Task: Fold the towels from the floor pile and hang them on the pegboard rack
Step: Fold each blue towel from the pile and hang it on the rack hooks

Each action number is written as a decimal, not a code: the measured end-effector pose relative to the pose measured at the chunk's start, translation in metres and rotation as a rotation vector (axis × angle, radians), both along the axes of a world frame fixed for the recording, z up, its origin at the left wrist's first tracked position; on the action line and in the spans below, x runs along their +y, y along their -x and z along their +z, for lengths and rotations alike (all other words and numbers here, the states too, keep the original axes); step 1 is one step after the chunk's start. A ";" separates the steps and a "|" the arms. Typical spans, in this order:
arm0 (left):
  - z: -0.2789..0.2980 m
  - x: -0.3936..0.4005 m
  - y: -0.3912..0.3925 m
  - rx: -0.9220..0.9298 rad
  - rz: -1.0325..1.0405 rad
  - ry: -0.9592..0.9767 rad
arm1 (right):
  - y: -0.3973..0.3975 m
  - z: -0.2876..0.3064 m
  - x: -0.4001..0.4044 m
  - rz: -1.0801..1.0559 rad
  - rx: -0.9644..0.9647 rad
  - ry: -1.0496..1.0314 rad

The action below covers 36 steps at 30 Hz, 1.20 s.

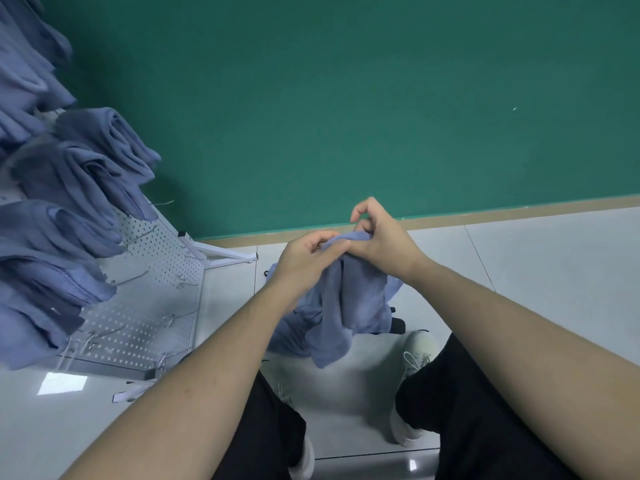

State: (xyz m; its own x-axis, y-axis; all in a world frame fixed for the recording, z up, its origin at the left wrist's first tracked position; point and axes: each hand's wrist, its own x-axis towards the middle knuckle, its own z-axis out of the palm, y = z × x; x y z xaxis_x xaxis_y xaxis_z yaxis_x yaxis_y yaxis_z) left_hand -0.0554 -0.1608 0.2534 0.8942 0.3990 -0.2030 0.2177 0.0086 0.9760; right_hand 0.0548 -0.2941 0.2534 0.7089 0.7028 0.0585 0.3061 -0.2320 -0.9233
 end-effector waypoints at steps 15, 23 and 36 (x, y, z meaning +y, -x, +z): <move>-0.001 0.020 0.003 0.017 0.275 -0.013 | -0.017 -0.003 -0.018 -0.033 0.147 0.339; 0.006 0.012 0.005 0.062 0.076 0.194 | -0.012 0.000 -0.012 -0.034 0.033 0.160; 0.007 0.029 0.003 0.020 0.268 0.046 | -0.033 -0.009 -0.036 0.093 -0.025 0.592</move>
State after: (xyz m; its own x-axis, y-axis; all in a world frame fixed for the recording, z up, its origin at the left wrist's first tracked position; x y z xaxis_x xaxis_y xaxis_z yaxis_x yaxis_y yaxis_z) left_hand -0.0580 -0.1323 0.2602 0.7535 0.6109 -0.2431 0.2213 0.1126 0.9687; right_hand 0.0879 -0.3299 0.2444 0.6466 0.6798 -0.3461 0.3692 -0.6760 -0.6378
